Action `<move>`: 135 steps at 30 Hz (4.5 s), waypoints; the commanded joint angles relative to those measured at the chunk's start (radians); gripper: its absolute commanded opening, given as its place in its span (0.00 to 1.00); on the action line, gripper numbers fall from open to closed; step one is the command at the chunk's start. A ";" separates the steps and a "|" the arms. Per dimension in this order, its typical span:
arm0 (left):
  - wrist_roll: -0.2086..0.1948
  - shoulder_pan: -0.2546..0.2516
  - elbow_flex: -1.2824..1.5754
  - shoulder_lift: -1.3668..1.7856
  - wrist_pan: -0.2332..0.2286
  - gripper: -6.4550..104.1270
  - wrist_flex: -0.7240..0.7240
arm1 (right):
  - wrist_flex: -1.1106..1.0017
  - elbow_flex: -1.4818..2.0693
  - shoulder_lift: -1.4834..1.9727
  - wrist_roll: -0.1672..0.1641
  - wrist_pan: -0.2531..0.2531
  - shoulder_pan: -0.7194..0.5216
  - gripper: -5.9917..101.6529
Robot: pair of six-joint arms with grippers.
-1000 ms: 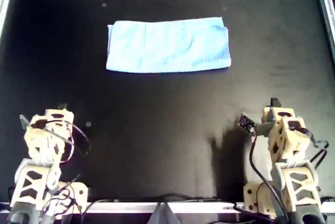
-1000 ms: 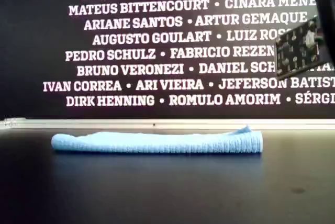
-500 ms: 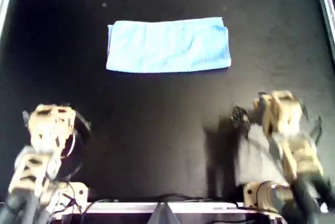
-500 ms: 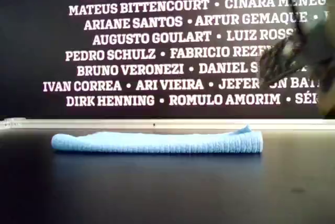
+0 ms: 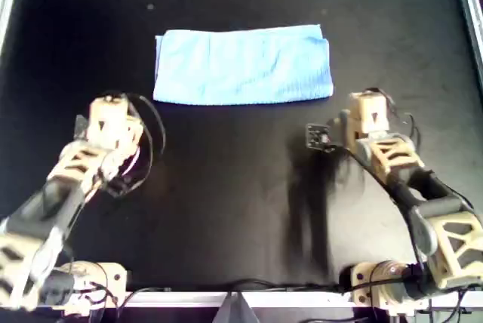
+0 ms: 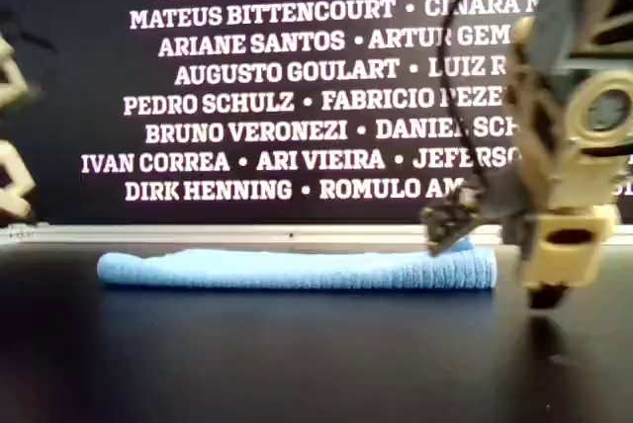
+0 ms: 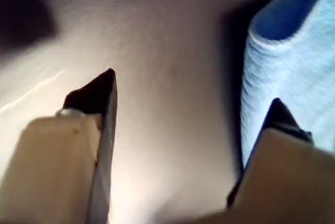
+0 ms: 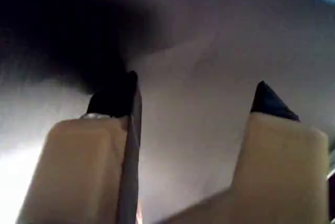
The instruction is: Fold a cloth
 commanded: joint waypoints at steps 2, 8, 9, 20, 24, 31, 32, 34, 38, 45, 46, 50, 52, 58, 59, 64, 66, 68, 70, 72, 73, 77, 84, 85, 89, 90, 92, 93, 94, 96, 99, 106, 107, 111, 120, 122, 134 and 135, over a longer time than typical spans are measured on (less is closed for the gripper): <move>-0.003 -0.023 -0.181 -0.101 -0.005 0.94 -0.025 | -0.043 -0.138 -0.005 -0.006 -0.005 0.023 0.85; -0.003 -0.023 -0.359 -0.235 -0.005 0.94 -0.025 | -0.043 -0.305 -0.118 -0.009 -0.005 0.041 0.85; -0.003 -0.023 -0.387 -0.250 -0.005 0.94 -0.025 | -0.043 -0.334 -0.144 -0.009 -0.006 0.043 0.85; -0.049 -0.061 -0.571 -0.377 -0.003 0.94 -0.025 | -0.043 -0.462 -0.278 0.002 -0.006 0.074 0.85; -0.117 -0.081 -0.630 -0.454 -0.003 0.93 -0.025 | -0.043 -0.495 -0.288 -0.002 -0.006 0.097 0.85; -0.127 -0.083 -0.726 -0.549 -0.003 0.93 -0.025 | -0.043 -0.597 -0.359 -0.008 -0.006 0.100 0.84; -0.127 -0.083 -0.735 -0.561 -0.003 0.93 -0.025 | -0.043 -0.612 -0.370 -0.005 -0.006 0.100 0.84; -0.127 -0.083 -0.761 -0.589 -0.003 0.93 -0.025 | -0.043 -0.637 -0.397 0.000 -0.006 0.100 0.84; -0.127 -0.084 -0.801 -0.649 -0.003 0.93 -0.025 | -0.043 -0.664 -0.414 0.003 -0.006 0.100 0.84; -0.127 -0.084 -0.798 -0.669 -0.003 0.93 -0.025 | -0.043 -0.647 -0.414 0.005 -0.006 0.098 0.82; -0.127 -0.084 -0.793 -0.667 -0.003 0.93 -0.025 | -0.043 -0.644 -0.413 0.005 -0.006 0.098 0.80; -0.127 -0.084 -0.787 -0.649 -0.003 0.93 -0.021 | -0.043 -0.638 -0.407 0.005 -0.006 0.087 0.65; -0.126 -0.084 -0.787 -0.647 -0.005 0.91 -0.020 | -0.043 -0.638 -0.403 0.005 -0.006 0.086 0.55; -0.127 -0.084 -0.787 -0.647 -0.003 0.66 -0.008 | -0.043 -0.661 -0.411 0.005 -0.005 0.084 0.27; -0.127 -0.084 -0.793 -0.647 -0.003 0.59 -0.011 | -0.043 -0.663 -0.411 0.005 -0.005 0.084 0.24; -0.127 -0.084 -0.810 -0.647 -0.002 0.27 -0.021 | -0.043 -0.663 -0.410 0.006 -0.006 0.084 0.08; -0.127 -0.084 -0.811 -0.649 -0.002 0.15 -0.025 | -0.043 -0.663 -0.408 0.006 -0.006 0.084 0.05; -0.127 -0.084 -0.810 -0.649 -0.002 0.06 -0.025 | -0.043 -0.663 -0.410 0.006 -0.006 0.087 0.04; -0.127 -0.083 -0.808 -0.649 -0.002 0.03 -0.025 | -0.043 -0.652 -0.399 0.006 -0.006 0.094 0.04; -0.127 -0.081 -0.795 -0.646 -0.003 0.04 -0.021 | -0.043 -0.640 -0.382 0.006 -0.006 0.100 0.04; -0.126 -0.081 -0.788 -0.641 -0.003 0.05 -0.020 | -0.043 -0.638 -0.379 0.006 -0.006 0.100 0.04; -0.126 -0.083 -0.776 -0.584 -0.003 0.05 -0.005 | -0.025 -0.632 -0.325 0.006 -0.006 0.098 0.04; -0.114 -0.071 -0.650 -0.417 -0.005 0.05 -0.005 | -0.023 -0.449 -0.153 -0.009 0.000 0.101 0.04; -0.114 -0.072 -0.627 -0.393 -0.005 0.05 -0.005 | -0.023 -0.417 -0.126 -0.009 -0.005 0.101 0.04; -0.112 -0.083 -0.534 -0.308 -0.005 0.05 -0.005 | -0.023 -0.295 -0.015 -0.009 -0.005 0.101 0.04; -0.112 -0.083 -0.511 -0.288 -0.005 0.05 -0.005 | -0.023 -0.272 0.009 -0.009 -0.005 0.101 0.04; -0.112 -0.083 -0.463 -0.252 -0.005 0.05 -0.005 | -0.023 -0.222 0.051 -0.009 -0.005 0.101 0.04; -0.112 -0.083 -0.437 -0.235 -0.005 0.05 -0.005 | -0.023 -0.202 0.074 -0.009 -0.005 0.101 0.04; -0.112 -0.083 -0.413 -0.212 -0.003 0.05 -0.005 | -0.023 -0.186 0.094 -0.009 -0.005 0.101 0.04; -0.112 -0.083 -0.356 -0.158 -0.003 0.05 -0.005 | -0.023 -0.150 0.130 -0.009 -0.006 0.101 0.04; -0.115 -0.084 -0.267 -0.066 -0.003 0.05 -0.005 | -0.023 -0.103 0.181 -0.005 -0.006 0.114 0.04; -0.124 -0.084 -0.038 0.133 -0.002 0.05 -0.005 | -0.023 0.044 0.285 0.005 -0.006 0.244 0.04; -0.124 -0.084 -0.005 0.160 -0.002 0.05 -0.005 | -0.023 0.064 0.296 0.005 -0.006 0.259 0.04; -0.126 -0.086 0.115 0.261 -0.002 0.05 -0.005 | -0.023 0.127 0.330 0.006 -0.006 0.282 0.04; -0.126 -0.112 0.313 0.423 0.000 0.05 -0.005 | -0.023 0.270 0.436 0.006 -0.006 0.284 0.04; -0.127 -0.143 0.337 0.440 0.000 0.05 -0.005 | -0.023 0.298 0.460 0.006 -0.006 0.284 0.04; -0.127 -0.229 0.345 0.426 -0.003 0.07 -0.006 | -0.023 0.336 0.480 0.006 -0.008 0.285 0.06; -0.127 -0.227 0.345 0.426 -0.003 0.08 -0.006 | -0.023 0.333 0.480 0.006 -0.008 0.285 0.08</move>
